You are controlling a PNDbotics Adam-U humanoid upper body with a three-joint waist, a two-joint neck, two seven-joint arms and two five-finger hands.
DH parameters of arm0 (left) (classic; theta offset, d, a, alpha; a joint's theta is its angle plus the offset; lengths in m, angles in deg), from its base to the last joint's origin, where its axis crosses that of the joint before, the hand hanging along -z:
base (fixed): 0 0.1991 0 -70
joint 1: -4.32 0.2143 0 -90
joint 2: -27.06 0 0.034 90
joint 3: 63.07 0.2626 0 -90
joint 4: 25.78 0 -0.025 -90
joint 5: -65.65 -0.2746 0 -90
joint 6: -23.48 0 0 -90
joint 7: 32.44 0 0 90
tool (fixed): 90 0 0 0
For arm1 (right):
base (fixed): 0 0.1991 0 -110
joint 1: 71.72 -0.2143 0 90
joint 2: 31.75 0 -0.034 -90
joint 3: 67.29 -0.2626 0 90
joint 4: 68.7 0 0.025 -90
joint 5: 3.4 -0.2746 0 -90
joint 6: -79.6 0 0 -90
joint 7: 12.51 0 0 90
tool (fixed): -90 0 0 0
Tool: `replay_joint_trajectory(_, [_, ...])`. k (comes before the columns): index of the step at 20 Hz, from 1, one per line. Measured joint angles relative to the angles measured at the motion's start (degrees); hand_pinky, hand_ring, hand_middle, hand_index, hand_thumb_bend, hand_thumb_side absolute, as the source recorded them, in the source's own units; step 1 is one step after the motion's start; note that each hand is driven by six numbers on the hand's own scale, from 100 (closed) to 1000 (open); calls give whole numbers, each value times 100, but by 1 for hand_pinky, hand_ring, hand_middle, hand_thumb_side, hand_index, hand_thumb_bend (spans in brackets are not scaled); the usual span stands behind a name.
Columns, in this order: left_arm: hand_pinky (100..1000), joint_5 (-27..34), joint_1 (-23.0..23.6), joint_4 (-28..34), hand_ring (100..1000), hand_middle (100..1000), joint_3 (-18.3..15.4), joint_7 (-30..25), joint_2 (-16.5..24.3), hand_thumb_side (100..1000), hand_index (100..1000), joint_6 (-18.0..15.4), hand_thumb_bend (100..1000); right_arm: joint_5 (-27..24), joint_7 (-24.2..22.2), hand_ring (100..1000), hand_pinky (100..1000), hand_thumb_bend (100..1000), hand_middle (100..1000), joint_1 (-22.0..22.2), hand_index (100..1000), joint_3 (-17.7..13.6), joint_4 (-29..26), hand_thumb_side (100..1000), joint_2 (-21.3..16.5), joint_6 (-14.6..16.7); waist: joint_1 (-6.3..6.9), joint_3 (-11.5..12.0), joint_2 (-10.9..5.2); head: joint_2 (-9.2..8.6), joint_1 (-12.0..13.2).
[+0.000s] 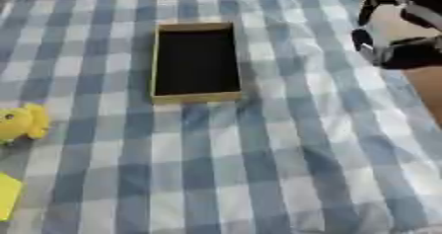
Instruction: Pick up objects on the table and place them in the box.
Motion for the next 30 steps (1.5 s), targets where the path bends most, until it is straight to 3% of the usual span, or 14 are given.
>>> replay_joint_trajectory(3, [930, 0, 0, 0, 942, 837, 0, -1, -14, 553, 869, 0, 424, -1, -26, 704, 618, 100, 621, -17, 626, 0, 0, 617, 0, 27, 0, 8, 0, 0, 0])
replay_joint_trajectory(7, [930, 0, 0, 0, 942, 837, 0, -3, -14, 554, 869, -2, 423, -9, -47, 707, 618, 100, 621, -26, 627, 0, 0, 644, 0, 48, 0, 8, -1, 0, 0])
replay_joint_trajectory(8, [930, 0, 0, 0, 942, 837, 0, -3, -14, 553, 869, -2, 425, -11, -48, 707, 620, 100, 621, -32, 627, 0, 0, 625, 0, 49, 0, 8, -1, 0, -1])
replay_joint_trajectory(11, [930, 0, 0, 0, 942, 837, 0, -3, -14, 549, 869, -2, 427, -14, -66, 715, 634, 121, 627, -38, 636, 0, 1, 329, 0, 66, 0, 8, -1, 0, -1])
replay_joint_trajectory(12, [930, 0, 0, 0, 942, 837, 0, -3, -14, 549, 869, -2, 427, -14, -87, 718, 640, 186, 628, -38, 639, 1, 1, 243, 0, 85, 0, 8, -1, 0, -1])
replay_joint_trajectory(16, [930, 0, 0, 0, 942, 837, 0, -3, -14, 548, 869, -2, 428, -14, -219, 720, 646, 271, 628, -39, 641, 2, 1, 144, 0, 215, 1, 7, -1, 0, 1])
replay_joint_trajectory(19, [930, 0, 0, 0, 942, 837, 0, -4, -14, 547, 869, -2, 428, -14, -291, 721, 649, 303, 628, -41, 642, 2, 1, 103, 0, 288, 2, 5, -1, 0, 1])
replay_joint_trajectory(30, [929, 0, 0, 0, 942, 837, 0, -7, -14, 556, 869, 7, 432, -12, -306, 716, 645, 292, 619, -41, 633, 1, 1, 127, 0, 340, 12, -7, 11, 0, 26])
